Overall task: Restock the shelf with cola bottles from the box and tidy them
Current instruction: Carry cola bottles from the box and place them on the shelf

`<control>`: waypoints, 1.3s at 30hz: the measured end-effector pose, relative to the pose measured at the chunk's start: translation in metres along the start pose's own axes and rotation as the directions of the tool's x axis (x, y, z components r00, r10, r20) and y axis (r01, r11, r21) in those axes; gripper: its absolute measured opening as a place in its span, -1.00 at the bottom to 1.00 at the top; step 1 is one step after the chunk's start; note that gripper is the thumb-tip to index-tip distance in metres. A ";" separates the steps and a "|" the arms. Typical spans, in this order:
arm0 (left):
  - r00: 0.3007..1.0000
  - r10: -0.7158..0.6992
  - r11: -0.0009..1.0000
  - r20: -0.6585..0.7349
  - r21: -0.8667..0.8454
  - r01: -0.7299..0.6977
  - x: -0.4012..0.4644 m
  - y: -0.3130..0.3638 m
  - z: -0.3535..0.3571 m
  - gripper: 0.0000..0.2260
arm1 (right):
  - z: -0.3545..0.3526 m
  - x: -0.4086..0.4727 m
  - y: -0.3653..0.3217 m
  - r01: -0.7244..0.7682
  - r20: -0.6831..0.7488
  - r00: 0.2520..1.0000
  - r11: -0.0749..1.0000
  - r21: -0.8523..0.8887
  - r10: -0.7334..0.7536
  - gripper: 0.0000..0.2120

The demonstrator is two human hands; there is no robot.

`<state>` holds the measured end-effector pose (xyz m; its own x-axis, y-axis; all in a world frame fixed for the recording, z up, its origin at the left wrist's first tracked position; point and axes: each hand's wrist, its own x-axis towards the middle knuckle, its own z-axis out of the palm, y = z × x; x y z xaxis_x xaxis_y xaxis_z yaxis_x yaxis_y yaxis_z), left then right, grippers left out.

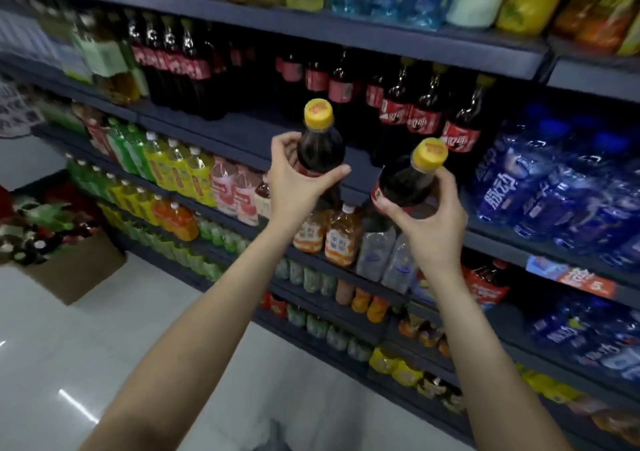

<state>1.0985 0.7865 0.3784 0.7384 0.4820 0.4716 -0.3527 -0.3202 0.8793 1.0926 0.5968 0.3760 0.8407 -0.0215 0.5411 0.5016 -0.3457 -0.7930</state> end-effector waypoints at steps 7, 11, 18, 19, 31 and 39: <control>0.993 -0.009 0.999 0.119 -0.035 0.013 0.118 -0.055 0.063 -0.37 | 0.067 0.078 0.014 -0.036 -0.272 0.962 0.993 -0.115 0.004 -0.34; 0.987 -0.043 0.997 0.153 -0.063 0.053 0.160 -0.072 0.093 -0.38 | 0.090 0.106 0.023 -0.155 -0.384 0.920 0.971 -0.182 0.075 -0.35; 0.967 -0.153 0.983 0.204 -0.073 0.170 0.189 -0.088 0.136 -0.32 | 0.114 0.138 0.041 -0.276 -0.491 0.863 0.923 -0.266 0.116 -0.38; 0.968 -0.134 0.985 0.214 -0.080 0.155 0.192 -0.091 0.140 -0.31 | 0.116 0.141 0.044 -0.288 -0.500 0.857 0.918 -0.273 0.121 -0.38; 0.906 0.096 0.952 0.411 0.228 -0.205 0.198 -0.131 0.135 -0.18 | 0.136 0.132 0.074 -0.350 -0.443 0.883 0.846 -0.402 0.155 0.03; 0.932 0.028 0.972 0.362 0.210 -0.110 0.190 -0.128 0.141 -0.23 | 0.147 0.134 0.085 -0.314 -0.471 0.873 0.885 -0.343 0.127 -0.07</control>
<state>1.3648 0.8044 0.3466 0.8864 0.1451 0.4396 -0.3034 -0.5353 0.7883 1.2779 0.7025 0.3395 0.7018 -0.5043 0.5032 0.1097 -0.6214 -0.7758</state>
